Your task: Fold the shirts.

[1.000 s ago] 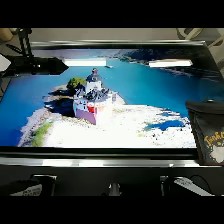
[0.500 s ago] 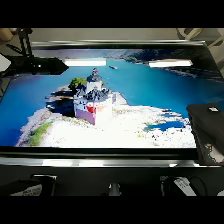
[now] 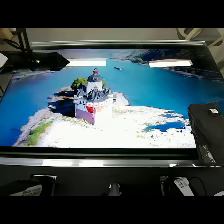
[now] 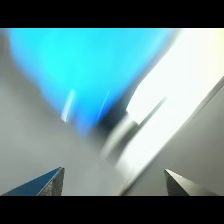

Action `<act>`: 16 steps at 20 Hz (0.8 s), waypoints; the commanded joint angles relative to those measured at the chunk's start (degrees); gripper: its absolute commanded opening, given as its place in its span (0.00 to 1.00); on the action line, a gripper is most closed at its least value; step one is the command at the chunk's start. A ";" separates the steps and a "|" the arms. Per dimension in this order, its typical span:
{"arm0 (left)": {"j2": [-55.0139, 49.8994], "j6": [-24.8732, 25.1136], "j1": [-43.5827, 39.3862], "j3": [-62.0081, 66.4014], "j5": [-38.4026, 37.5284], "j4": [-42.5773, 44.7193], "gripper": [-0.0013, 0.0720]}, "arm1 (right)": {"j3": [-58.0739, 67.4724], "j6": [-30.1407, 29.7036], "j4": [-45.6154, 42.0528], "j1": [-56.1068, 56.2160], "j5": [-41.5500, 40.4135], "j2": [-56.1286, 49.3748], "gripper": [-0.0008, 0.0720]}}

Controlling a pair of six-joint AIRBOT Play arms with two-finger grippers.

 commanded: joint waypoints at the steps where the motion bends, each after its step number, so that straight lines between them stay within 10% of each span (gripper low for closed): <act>1: -0.24 -5.11 -0.83 6.58 2.67 9.31 0.05 | 13.51 -9.07 4.81 7.17 -19.39 -0.20 0.88; 5: -3.15 -24.06 -2.89 8.68 -3.45 40.00 0.06 | 16.65 -11.41 4.90 32.63 -8.61 -4.98 0.87; 8: -7.80 -25.03 -2.10 7.72 -21.70 40.52 0.98 | 16.65 -2.89 3.87 48.52 7.72 -13.60 0.88; 10: -8.98 -22.10 -2.60 2.91 -30.27 40.30 0.97 | 16.65 -2.58 3.91 54.05 15.50 -17.81 0.90; 16: -0.85 -23.17 -6.58 -10.69 -18.10 40.33 0.97 | 16.65 -3.67 0.07 56.59 21.99 -19.93 0.95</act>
